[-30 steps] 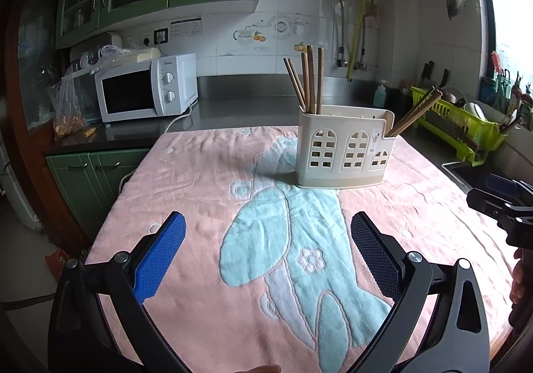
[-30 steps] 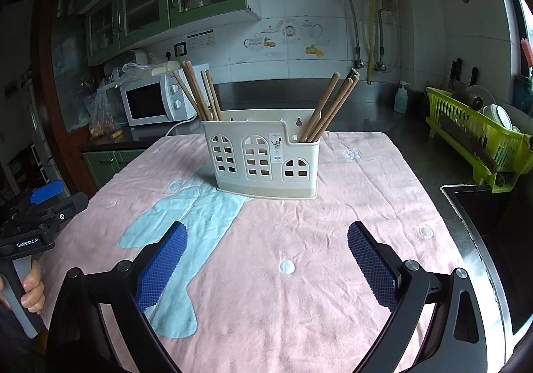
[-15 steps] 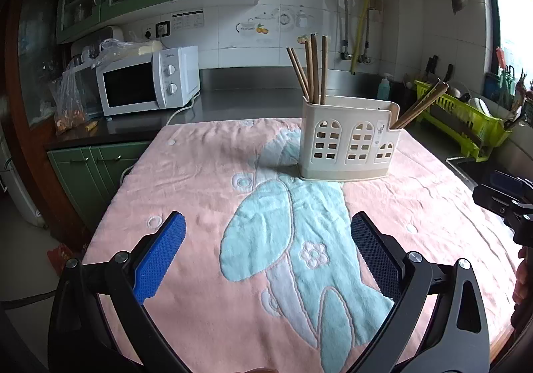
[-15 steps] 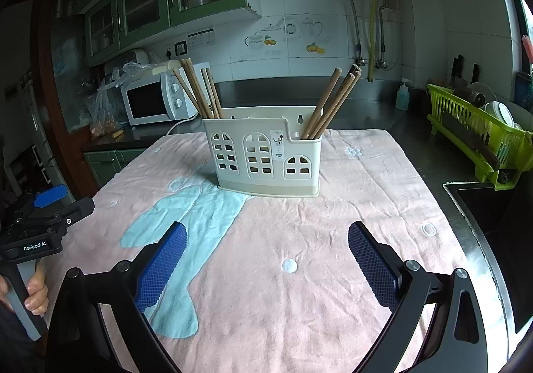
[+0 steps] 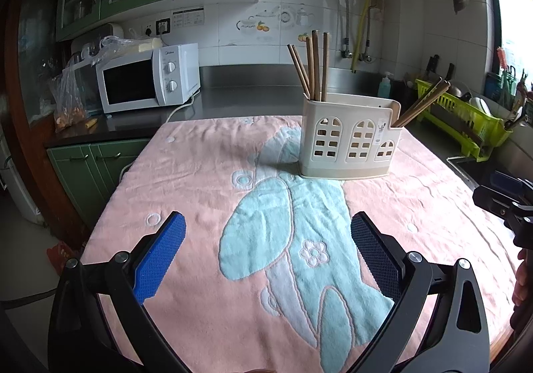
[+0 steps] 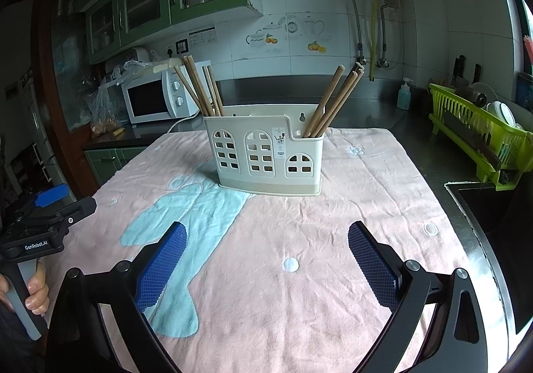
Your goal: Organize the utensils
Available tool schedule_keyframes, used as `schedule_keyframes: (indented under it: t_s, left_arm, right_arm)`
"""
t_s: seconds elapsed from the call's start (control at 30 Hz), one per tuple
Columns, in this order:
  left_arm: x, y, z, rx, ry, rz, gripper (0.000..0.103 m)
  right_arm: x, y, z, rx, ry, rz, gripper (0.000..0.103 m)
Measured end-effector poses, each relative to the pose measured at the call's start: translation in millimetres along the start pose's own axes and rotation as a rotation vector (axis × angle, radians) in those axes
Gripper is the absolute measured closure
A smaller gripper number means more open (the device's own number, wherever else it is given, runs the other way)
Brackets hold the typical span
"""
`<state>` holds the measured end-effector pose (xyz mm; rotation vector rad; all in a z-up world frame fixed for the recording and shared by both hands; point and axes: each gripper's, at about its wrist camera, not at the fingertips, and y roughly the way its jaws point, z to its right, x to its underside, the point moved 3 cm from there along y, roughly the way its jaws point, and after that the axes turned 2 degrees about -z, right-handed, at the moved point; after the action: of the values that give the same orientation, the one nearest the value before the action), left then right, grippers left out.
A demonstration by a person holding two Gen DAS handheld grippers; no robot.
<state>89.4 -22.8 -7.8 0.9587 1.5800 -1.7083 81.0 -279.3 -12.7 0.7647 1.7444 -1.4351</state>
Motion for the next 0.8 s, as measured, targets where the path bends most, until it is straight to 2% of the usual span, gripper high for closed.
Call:
schedule_keyframes:
  t_s: [0.8]
  left_arm:
    - [3.1,4.1,3.0,-0.001,0.002,-0.015,0.005]
  right_arm:
    - [0.6,1.5,0.1,-0.002,-0.003,-0.001,0.009]
